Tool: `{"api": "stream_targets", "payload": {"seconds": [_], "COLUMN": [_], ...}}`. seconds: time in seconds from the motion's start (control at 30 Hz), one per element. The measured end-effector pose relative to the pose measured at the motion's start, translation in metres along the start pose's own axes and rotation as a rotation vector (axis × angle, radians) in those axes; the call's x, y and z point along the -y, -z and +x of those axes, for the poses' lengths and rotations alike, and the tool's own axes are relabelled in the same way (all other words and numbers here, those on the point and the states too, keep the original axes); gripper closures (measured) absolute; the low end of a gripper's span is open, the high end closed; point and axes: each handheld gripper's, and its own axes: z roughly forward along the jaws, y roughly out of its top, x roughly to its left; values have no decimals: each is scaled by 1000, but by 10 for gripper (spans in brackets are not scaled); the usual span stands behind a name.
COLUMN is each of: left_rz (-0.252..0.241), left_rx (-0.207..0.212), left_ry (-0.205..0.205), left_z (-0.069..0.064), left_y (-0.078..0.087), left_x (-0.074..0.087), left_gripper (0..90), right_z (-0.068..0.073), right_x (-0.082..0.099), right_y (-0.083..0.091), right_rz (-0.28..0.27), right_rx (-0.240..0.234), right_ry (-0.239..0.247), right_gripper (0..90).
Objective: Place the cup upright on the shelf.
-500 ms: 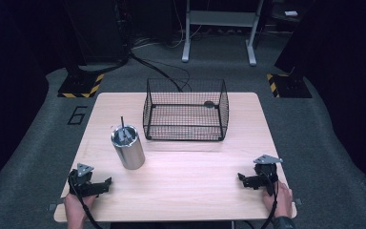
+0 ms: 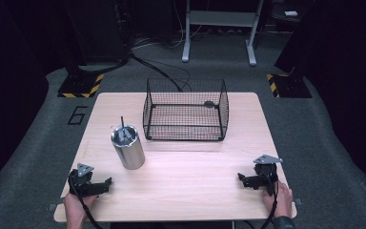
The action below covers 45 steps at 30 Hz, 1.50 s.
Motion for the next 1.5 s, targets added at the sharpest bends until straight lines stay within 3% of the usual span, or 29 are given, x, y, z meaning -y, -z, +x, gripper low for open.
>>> {"api": "stream_targets", "payload": {"seconds": [0.1, 0.13, 0.17, 0.53, 0.73, 1.0, 1.07, 1.13, 1.5], "left_rz": [-15, -3, -21, -40, -49, -93, -108, -117, -201], "left_rx": [8, 4, 6, 57, 87, 131, 173, 178, 258], "left_ry": [16, -2, 9, -5, -36, -36, -28, -24, -72], "left_z": [-2, -1, -2, -5, -9, -14, -14, -15, -31], "left_y": [-1, 0, 0, 9, 17, 25, 29, 30, 41], "left_x": [0, 0, 0, -4, -15, -28, -36, -37, -77], "left_gripper": [0, 0, 1, 1, 0, 0, 0, 0, 0], "right_z": [0, 0, 0, 0, 0, 0, 0, 0, 0], "right_x": [0, 0, 0, 0, 0, 0, 0, 0, 0], "right_y": [0, 0, 0, 0, 0, 0, 0, 0, 0], "right_rz": [-3, 0, -1, 0, 0, -1, 0, 0, 1], "right_rx": [3, 0, 1, 0, 0, 0, 0, 0, -1], "right_ry": [0, 0, 0, 0, 0, 0, 0, 0, 1], "right_gripper": [0, 0, 0, 0, 0, 0, 0, 0, 0]}}
